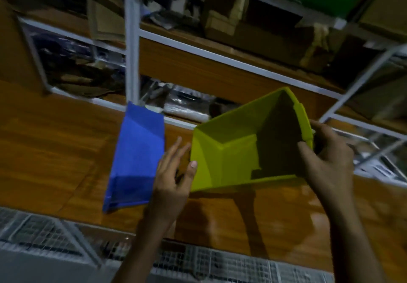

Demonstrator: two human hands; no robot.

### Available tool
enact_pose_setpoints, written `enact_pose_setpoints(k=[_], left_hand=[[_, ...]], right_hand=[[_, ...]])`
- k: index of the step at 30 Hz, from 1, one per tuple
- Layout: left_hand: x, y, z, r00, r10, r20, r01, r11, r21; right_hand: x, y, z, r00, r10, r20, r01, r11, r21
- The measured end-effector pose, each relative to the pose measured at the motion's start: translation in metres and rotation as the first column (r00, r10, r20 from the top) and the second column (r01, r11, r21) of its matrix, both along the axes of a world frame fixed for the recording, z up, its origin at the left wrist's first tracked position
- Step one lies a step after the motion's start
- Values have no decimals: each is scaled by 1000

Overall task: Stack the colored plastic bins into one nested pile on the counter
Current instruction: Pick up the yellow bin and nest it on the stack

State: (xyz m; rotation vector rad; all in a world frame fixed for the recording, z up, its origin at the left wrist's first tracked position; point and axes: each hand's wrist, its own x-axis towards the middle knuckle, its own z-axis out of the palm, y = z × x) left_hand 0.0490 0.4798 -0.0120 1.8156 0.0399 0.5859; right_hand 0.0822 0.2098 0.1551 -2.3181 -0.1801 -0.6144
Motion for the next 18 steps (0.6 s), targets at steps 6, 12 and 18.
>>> enact_pose_setpoints(k=[6,12,18], left_hand=[[42,-66,50,988,-67,-143,64,998,-25],[56,-180,60,997,-82,-13,82,997,8],[55,-350,68,957,-291,-7,289,953,-87]], right_hand=[[-30,-112,-26,993,-65,102,22,924,381],[-50,-239,-38,940,-334,75,314,928,201],[-81,-390,-50,845,-535,7,508,806,303]])
